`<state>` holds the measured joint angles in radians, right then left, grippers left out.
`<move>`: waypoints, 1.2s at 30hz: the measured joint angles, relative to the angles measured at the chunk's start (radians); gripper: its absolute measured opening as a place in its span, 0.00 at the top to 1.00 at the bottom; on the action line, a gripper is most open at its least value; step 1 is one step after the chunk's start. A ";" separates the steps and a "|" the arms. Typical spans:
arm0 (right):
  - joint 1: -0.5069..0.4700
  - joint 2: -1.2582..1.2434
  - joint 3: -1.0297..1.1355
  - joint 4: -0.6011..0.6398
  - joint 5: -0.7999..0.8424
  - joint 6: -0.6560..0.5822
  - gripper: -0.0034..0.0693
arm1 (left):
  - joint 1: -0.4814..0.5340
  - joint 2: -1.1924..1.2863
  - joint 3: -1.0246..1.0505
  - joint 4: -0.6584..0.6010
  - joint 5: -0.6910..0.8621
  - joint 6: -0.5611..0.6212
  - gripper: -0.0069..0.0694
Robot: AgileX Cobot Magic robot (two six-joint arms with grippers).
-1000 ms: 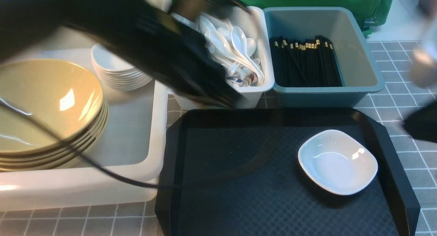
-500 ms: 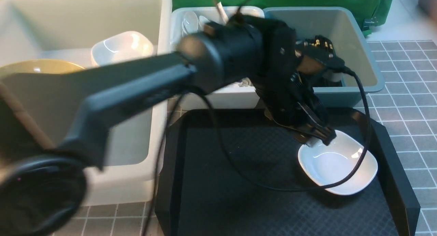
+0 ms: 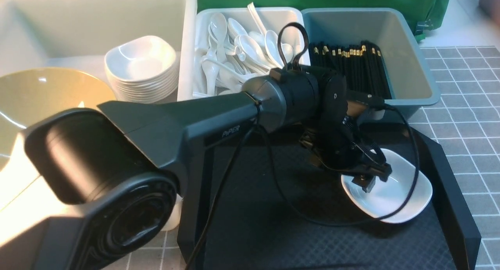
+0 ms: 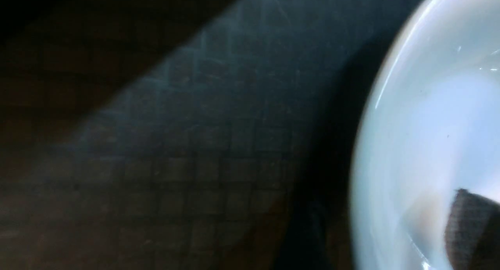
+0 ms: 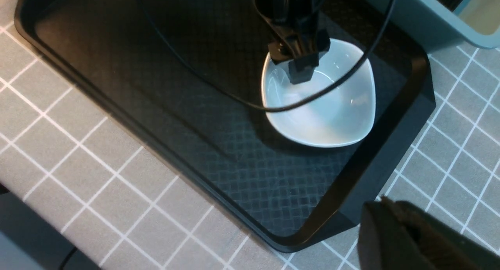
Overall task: On grey table put chopsticks spoon bowls plates into blue grey white boxes.
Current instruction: 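Grasp the small white bowl on the black tray by its rim with the left gripper, then place the white bowl into the white bin with the other dishes with the left gripper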
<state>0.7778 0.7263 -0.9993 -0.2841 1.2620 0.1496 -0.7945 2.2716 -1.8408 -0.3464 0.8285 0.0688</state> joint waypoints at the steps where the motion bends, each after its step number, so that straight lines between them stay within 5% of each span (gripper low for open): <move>1: 0.000 0.000 0.000 0.000 0.000 0.000 0.90 | -0.002 0.000 0.000 -0.005 0.004 0.001 0.50; 5: 0.000 0.000 0.000 0.000 0.000 -0.009 0.90 | -0.004 0.004 -0.036 -0.031 0.047 0.043 0.84; 8: 0.000 0.000 0.000 0.000 0.000 -0.010 0.90 | -0.001 -0.007 -0.094 -0.020 0.121 0.064 0.89; 16: 0.000 0.095 -0.028 0.001 -0.045 -0.049 0.90 | 0.090 -0.215 -0.217 0.186 0.283 0.094 0.91; 23: 0.000 0.315 -0.146 0.089 -0.200 -0.165 0.90 | 0.321 -0.502 -0.232 0.306 0.382 0.098 0.91; 29: 0.000 0.480 -0.265 0.146 -0.288 -0.246 0.90 | 0.639 -0.563 -0.228 0.297 0.429 0.099 0.91; 36: 0.000 0.573 -0.299 0.146 -0.344 -0.272 0.89 | 0.856 -0.486 -0.158 0.121 0.324 0.150 0.91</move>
<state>0.7778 1.2996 -1.2987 -0.1379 0.9185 -0.1228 0.0613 1.7856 -1.9991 -0.2258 1.1525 0.2183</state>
